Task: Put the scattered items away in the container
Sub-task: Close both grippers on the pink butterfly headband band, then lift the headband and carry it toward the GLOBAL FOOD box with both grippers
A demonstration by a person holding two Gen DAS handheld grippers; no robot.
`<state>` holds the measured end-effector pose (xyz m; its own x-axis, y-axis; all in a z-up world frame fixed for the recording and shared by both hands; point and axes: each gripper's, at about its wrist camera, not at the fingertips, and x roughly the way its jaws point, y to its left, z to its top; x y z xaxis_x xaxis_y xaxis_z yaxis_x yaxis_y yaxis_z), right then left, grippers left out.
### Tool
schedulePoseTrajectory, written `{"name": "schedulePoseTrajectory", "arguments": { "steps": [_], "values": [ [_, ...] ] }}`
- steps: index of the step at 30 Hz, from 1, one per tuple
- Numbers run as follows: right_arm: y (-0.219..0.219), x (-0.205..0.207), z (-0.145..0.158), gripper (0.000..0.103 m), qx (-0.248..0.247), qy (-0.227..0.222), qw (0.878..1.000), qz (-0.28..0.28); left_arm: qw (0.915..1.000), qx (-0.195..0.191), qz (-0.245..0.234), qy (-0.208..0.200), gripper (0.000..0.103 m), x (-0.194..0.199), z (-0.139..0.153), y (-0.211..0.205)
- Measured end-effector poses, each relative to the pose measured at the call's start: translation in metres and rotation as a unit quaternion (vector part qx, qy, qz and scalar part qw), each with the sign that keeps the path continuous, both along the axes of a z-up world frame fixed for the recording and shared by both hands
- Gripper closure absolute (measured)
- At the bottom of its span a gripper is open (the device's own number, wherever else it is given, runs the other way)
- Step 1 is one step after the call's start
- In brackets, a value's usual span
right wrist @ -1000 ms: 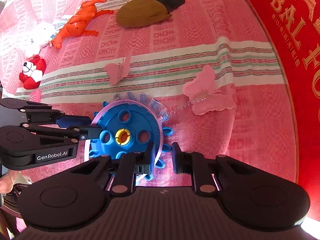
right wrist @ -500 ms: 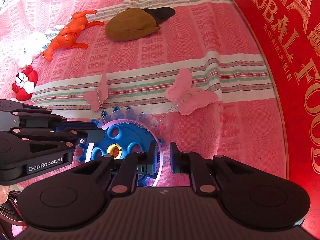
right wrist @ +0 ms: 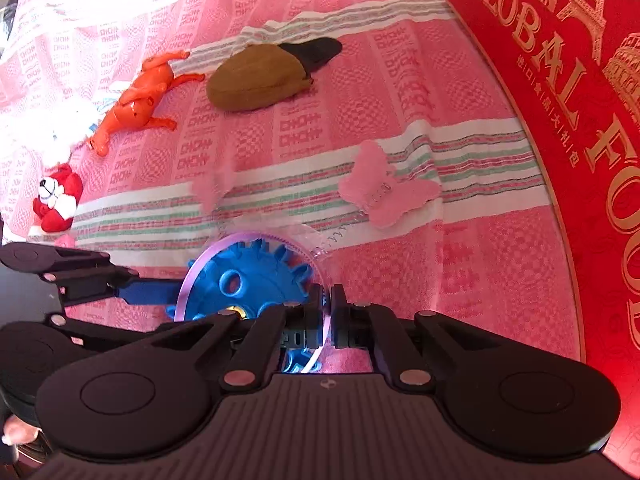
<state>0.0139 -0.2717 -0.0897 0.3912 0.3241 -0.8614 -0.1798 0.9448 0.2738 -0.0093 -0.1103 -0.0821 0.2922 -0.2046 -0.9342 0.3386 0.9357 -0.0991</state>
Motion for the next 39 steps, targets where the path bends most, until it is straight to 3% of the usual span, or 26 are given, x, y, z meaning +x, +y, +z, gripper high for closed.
{"name": "schedulePoseTrajectory", "arguments": {
  "steps": [3, 9, 13, 14, 15, 19, 29, 31, 32, 33, 38, 39],
  "values": [
    [-0.011, 0.005, 0.006, 0.099, -0.005, -0.011, 1.0, -0.012, 1.0, -0.004, 0.004, 0.003, 0.046, 0.004, 0.0, -0.001],
    [-0.028, 0.009, -0.003, 0.099, 0.0, 0.009, 0.999, -0.034, 0.9999, -0.005, 0.01, -0.01, 0.046, 0.02, 0.006, -0.005],
    [-0.029, 0.007, -0.005, 0.099, 0.012, 0.007, 0.999, -0.03, 1.0, 0.001, -0.008, 0.0, 0.049, 0.029, 0.0, -0.015],
    [-0.028, 0.007, -0.005, 0.099, 0.015, 0.006, 0.999, -0.028, 0.9999, 0.005, -0.012, 0.0, 0.058, 0.03, -0.002, -0.018],
    [-0.027, 0.007, -0.005, 0.099, 0.017, 0.005, 1.0, -0.026, 0.9998, 0.014, -0.014, -0.005, 0.084, 0.03, -0.002, -0.021],
    [-0.028, 0.008, -0.006, 0.097, 0.019, 0.007, 1.0, -0.023, 0.9995, 0.025, -0.009, -0.018, 0.102, 0.029, -0.001, -0.022],
    [-0.023, 0.005, -0.016, 0.095, 0.005, 0.026, 0.999, -0.019, 0.9997, 0.013, 0.016, -0.012, 0.103, 0.03, -0.002, -0.016],
    [-0.018, 0.006, -0.015, 0.095, -0.005, 0.018, 1.0, -0.014, 0.9999, 0.012, 0.008, -0.008, 0.091, 0.029, -0.002, -0.017],
    [-0.016, 0.007, -0.015, 0.097, -0.012, 0.015, 1.0, -0.009, 0.9999, 0.009, 0.005, -0.004, 0.078, 0.03, -0.002, -0.017],
    [-0.012, 0.007, -0.014, 0.098, -0.02, 0.011, 1.0, -0.002, 1.0, 0.009, 0.005, 0.0, 0.07, 0.031, -0.003, -0.018],
    [-0.012, 0.007, 0.002, 0.098, 0.015, -0.009, 1.0, -0.003, 0.9996, 0.027, 0.003, -0.01, 0.064, 0.031, -0.006, -0.019],
    [-0.011, 0.007, 0.007, 0.097, 0.017, -0.015, 1.0, 0.001, 0.9996, 0.025, 0.005, -0.01, 0.072, 0.032, -0.006, -0.017]
  ]
}}
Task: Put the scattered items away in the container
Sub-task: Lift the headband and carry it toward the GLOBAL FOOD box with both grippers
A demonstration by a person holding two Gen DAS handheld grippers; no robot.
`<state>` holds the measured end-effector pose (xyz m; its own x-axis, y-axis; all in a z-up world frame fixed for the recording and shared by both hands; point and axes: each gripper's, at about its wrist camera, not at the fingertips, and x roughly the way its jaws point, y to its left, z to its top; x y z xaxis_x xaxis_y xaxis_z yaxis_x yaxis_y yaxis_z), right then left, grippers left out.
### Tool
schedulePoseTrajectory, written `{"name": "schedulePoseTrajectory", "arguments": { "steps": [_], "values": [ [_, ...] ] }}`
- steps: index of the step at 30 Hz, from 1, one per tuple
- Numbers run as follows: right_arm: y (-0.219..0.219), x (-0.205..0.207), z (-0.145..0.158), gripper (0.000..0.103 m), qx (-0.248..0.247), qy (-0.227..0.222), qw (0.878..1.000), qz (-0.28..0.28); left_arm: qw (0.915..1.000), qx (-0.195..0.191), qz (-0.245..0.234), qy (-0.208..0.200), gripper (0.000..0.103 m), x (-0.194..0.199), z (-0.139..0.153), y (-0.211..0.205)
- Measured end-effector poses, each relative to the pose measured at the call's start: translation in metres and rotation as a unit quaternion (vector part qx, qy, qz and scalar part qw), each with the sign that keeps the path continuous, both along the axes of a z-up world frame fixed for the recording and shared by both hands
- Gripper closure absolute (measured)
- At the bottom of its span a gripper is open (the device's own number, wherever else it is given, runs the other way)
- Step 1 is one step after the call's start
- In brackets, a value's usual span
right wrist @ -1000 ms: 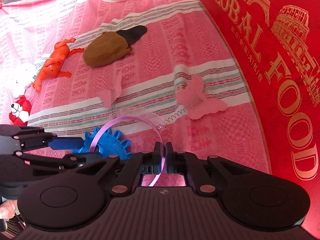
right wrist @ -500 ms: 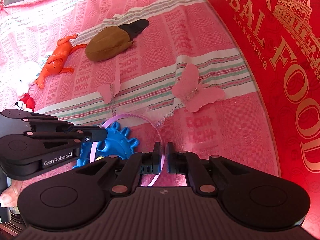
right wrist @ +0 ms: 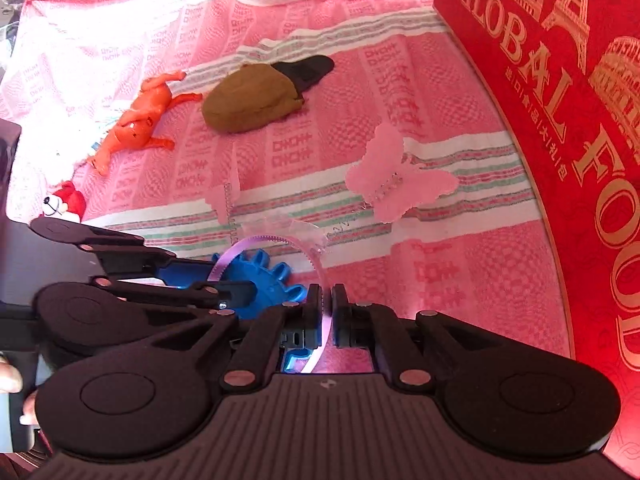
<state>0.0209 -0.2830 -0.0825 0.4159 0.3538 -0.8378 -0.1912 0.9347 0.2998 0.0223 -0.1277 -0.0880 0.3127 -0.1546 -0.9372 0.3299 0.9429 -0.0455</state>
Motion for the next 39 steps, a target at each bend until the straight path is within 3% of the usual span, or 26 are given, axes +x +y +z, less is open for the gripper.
{"name": "schedulePoseTrajectory", "arguments": {
  "steps": [1, 2, 8, 10, 19, 25, 39],
  "values": [
    [0.001, 0.0, 0.004, 0.097, -0.001, -0.004, 1.0, 0.003, 1.0, 0.001, 0.003, -0.003, 0.083, 0.0, 0.0, 0.002],
    [0.001, 0.001, 0.006, 0.097, -0.003, -0.006, 1.0, 0.004, 1.0, 0.0, 0.005, -0.005, 0.088, 0.001, 0.001, 0.004],
    [0.002, 0.0, 0.0, 0.098, -0.002, 0.01, 1.0, -0.001, 0.9993, 0.002, 0.025, -0.028, 0.09, -0.005, 0.011, 0.011],
    [0.002, -0.001, -0.003, 0.098, 0.002, 0.016, 1.0, -0.005, 0.9991, -0.003, 0.024, -0.035, 0.103, -0.008, 0.016, 0.011],
    [0.009, -0.002, 0.004, 0.098, -0.007, -0.005, 1.0, 0.004, 0.9985, -0.007, 0.037, -0.04, 0.103, -0.013, 0.021, 0.017],
    [0.012, -0.005, 0.025, 0.098, -0.013, -0.033, 0.999, 0.01, 0.9969, -0.017, 0.044, -0.063, 0.103, -0.017, 0.041, 0.021],
    [-0.002, -0.01, 0.097, 0.098, -0.024, -0.126, 0.992, 0.017, 0.9836, -0.048, 0.069, -0.159, 0.103, -0.028, 0.106, 0.007]
  ]
}}
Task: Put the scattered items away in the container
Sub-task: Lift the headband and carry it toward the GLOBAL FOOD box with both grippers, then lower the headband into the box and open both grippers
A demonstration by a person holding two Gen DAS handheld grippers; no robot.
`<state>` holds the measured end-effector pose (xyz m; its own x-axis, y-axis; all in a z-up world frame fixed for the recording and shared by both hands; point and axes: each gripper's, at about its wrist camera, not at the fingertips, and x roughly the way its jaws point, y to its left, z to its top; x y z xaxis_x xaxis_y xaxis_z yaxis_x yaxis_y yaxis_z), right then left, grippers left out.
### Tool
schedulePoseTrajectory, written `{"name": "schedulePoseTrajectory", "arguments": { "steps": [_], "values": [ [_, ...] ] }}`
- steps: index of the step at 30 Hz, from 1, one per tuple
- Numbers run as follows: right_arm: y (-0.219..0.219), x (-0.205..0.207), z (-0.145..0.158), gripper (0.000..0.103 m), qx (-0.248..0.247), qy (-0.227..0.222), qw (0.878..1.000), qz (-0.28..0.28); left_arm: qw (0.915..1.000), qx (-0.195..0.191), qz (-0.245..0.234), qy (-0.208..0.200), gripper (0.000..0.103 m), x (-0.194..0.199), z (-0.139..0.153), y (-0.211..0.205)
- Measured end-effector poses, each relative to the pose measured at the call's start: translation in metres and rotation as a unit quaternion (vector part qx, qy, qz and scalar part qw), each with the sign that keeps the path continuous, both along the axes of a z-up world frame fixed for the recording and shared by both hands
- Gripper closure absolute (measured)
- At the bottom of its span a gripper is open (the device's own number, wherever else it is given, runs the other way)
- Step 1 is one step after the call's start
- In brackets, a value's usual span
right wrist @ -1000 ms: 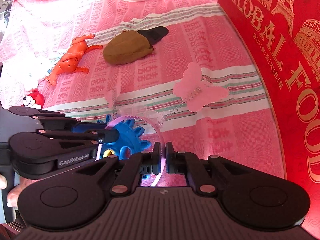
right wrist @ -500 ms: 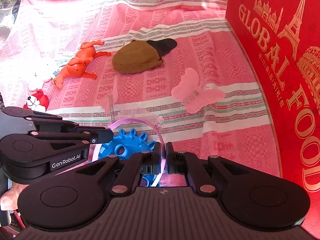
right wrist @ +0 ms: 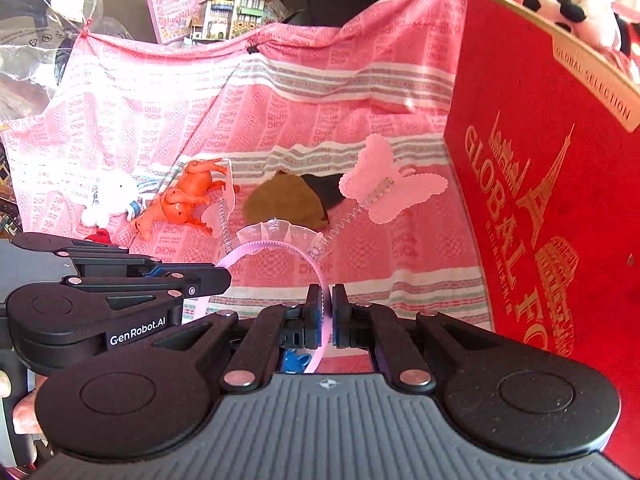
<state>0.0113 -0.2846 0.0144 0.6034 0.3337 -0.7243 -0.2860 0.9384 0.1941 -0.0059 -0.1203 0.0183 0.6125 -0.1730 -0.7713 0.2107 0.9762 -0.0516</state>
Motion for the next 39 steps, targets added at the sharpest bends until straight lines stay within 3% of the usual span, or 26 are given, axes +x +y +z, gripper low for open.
{"name": "schedulePoseTrajectory", "arguments": {
  "steps": [10, 19, 27, 32, 36, 37, 38, 39],
  "values": [
    [-0.022, -0.015, 0.057, 0.097, -0.019, -0.078, 0.997, 0.004, 0.9977, -0.034, 0.0, -0.058, 0.103, -0.004, 0.049, -0.023],
    [-0.081, -0.023, 0.12, 0.096, 0.0, -0.152, 0.987, -0.044, 0.9902, -0.054, -0.056, -0.116, 0.103, 0.005, 0.111, -0.076],
    [-0.139, -0.003, 0.175, 0.096, -0.039, -0.227, 0.969, -0.094, 0.9802, -0.066, -0.113, -0.148, 0.103, 0.054, 0.158, -0.153],
    [-0.172, 0.027, 0.198, 0.095, -0.064, -0.242, 0.962, -0.113, 0.9785, -0.074, -0.122, -0.149, 0.103, 0.092, 0.173, -0.196],
    [-0.19, 0.054, 0.197, 0.095, -0.07, -0.233, 0.962, -0.122, 0.9814, -0.056, -0.116, -0.142, 0.103, 0.121, 0.169, -0.222],
    [-0.192, 0.062, 0.194, 0.094, -0.071, -0.229, 0.963, -0.122, 0.983, -0.054, -0.116, -0.131, 0.1, 0.129, 0.164, -0.228],
    [-0.195, 0.07, 0.19, 0.094, -0.069, -0.219, 0.966, -0.12, 0.9846, -0.056, -0.121, -0.113, 0.079, 0.137, 0.158, -0.233],
    [-0.198, 0.077, 0.185, 0.093, -0.064, -0.207, 0.969, -0.121, 0.9865, -0.057, -0.123, -0.092, 0.072, 0.145, 0.151, -0.236]
  ]
}}
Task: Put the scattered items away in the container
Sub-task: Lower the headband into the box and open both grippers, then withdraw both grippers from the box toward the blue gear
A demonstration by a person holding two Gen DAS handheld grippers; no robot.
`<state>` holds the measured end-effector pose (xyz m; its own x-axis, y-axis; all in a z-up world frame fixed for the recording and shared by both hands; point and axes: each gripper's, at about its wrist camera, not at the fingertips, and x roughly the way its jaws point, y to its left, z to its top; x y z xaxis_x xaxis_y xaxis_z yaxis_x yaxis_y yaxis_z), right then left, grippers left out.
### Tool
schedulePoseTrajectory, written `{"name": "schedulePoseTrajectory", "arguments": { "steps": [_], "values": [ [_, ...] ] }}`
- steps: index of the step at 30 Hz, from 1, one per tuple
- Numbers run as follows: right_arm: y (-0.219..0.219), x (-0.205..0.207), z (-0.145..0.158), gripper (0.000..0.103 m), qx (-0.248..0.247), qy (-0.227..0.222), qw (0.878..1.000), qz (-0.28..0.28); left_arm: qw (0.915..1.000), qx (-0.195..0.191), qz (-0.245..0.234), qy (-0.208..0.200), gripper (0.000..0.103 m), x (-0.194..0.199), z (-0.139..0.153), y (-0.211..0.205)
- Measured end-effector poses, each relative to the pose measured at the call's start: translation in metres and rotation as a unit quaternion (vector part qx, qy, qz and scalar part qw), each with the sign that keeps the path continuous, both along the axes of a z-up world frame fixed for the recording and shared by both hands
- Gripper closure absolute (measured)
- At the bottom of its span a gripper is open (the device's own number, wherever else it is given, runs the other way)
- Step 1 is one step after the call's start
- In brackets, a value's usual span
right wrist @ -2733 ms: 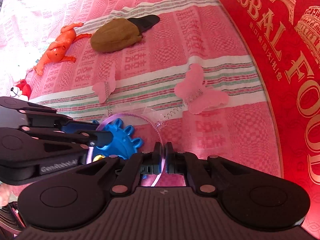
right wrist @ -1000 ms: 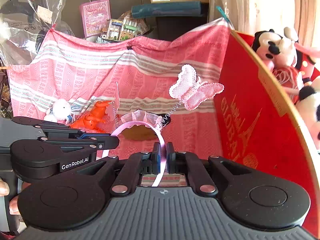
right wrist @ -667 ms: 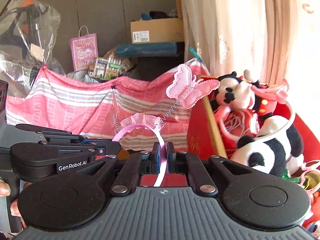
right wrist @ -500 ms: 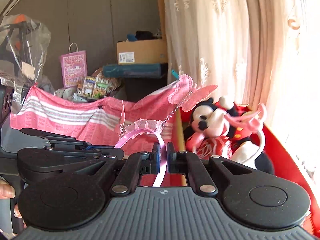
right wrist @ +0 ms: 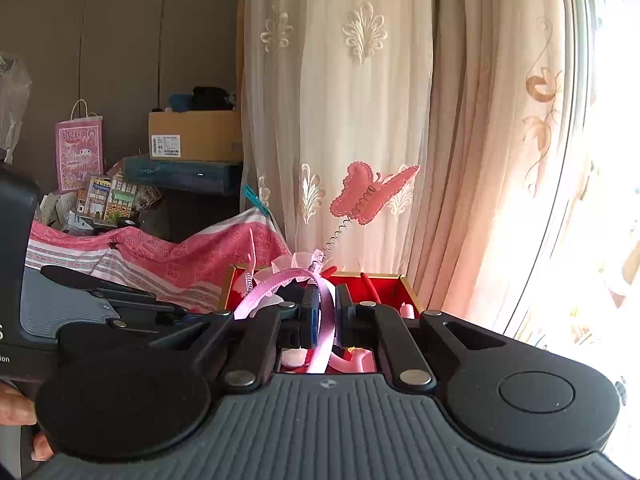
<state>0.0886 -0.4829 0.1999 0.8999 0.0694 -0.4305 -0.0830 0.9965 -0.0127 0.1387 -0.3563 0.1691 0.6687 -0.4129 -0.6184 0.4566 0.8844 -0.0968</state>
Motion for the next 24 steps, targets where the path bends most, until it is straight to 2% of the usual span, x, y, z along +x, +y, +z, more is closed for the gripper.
{"name": "schedulePoseTrajectory", "arguments": {
  "steps": [1, 2, 3, 4, 6, 8, 10, 14, 17, 24],
  "values": [
    [-0.003, 0.005, -0.004, 0.079, 0.008, 0.01, 1.0, -0.003, 0.9999, 0.003, 0.008, 0.014, 0.063, 0.005, -0.007, -0.001],
    [-0.007, 0.009, -0.008, 0.051, 0.015, 0.013, 1.0, -0.011, 0.9995, 0.005, 0.02, 0.023, 0.035, 0.009, -0.015, 0.002],
    [-0.011, 0.009, -0.011, 0.04, 0.022, 0.01, 0.999, -0.021, 0.9993, 0.004, 0.03, 0.021, 0.018, 0.008, -0.02, 0.006],
    [-0.013, 0.009, -0.013, 0.035, 0.027, 0.006, 0.999, -0.023, 0.999, 0.005, 0.041, 0.014, 0.013, 0.006, -0.023, 0.012],
    [-0.018, 0.008, -0.016, 0.036, 0.035, 0.004, 0.999, -0.025, 0.9988, 0.01, 0.048, 0.006, 0.012, 0.007, -0.023, 0.016],
    [-0.022, 0.008, -0.019, 0.028, 0.041, 0.006, 0.999, -0.032, 0.9988, 0.011, 0.046, 0.011, 0.011, 0.01, -0.021, 0.018],
    [-0.024, 0.008, -0.023, 0.024, 0.041, 0.009, 0.998, -0.037, 0.9989, 0.011, 0.043, 0.013, 0.008, 0.009, -0.02, 0.018],
    [-0.02, 0.012, -0.027, 0.023, 0.032, 0.019, 0.998, -0.041, 0.9984, 0.032, 0.047, 0.002, 0.007, 0.01, -0.021, 0.013],
    [-0.022, 0.005, -0.024, 0.019, 0.039, 0.01, 0.998, -0.043, 0.9987, 0.028, 0.043, 0.002, 0.007, 0.006, -0.018, 0.016],
    [-0.017, -0.004, -0.024, 0.015, 0.038, 0.015, 0.998, -0.047, 0.9989, 0.03, 0.036, 0.0, 0.007, -0.004, -0.014, 0.021]
  ]
}}
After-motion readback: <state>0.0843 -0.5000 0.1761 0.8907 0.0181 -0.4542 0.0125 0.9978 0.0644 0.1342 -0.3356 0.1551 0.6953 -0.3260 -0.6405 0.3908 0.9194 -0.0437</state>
